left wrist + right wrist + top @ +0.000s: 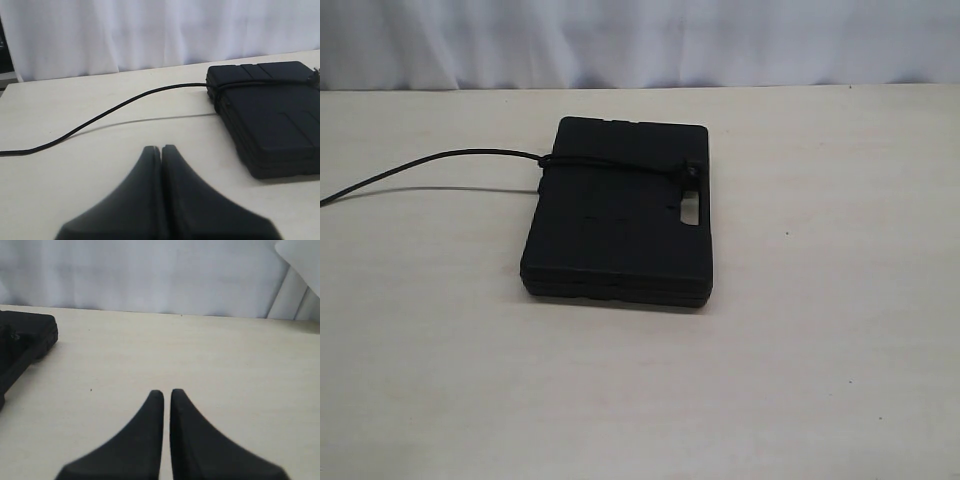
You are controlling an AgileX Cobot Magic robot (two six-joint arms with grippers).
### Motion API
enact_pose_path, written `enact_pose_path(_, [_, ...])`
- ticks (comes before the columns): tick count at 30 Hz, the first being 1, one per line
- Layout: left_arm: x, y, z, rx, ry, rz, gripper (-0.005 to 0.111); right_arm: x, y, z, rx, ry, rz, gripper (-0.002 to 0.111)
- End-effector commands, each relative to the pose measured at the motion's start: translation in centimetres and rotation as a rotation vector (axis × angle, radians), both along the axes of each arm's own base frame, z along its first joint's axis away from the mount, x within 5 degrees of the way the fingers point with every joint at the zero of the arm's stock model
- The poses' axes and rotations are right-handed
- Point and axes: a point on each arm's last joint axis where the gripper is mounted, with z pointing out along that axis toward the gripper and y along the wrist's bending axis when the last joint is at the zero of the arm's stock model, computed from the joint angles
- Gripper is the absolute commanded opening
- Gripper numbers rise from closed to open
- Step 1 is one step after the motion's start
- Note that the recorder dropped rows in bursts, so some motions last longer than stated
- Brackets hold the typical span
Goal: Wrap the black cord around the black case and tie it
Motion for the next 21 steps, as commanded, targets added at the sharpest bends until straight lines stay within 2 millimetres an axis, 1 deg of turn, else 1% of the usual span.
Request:
enact_pose_path(1, [0.01,0.20,-0.04,-0.006,-0.003,0.037,0.000,-0.06,-0.08,-0.11,-0.001,0.004,-0.016,0.005])
enact_pose_path(5, [0.01,0.20,-0.04,-0.006,-0.003,0.037,0.000,-0.04,0.04,-0.11,0.046,-0.001,-0.011,0.005])
enact_pose_path(21, [0.01,0.20,-0.02,-0.006,-0.005,0.038,0.000,-0.04,0.04,-0.11,0.046,-0.001,-0.012,0.005])
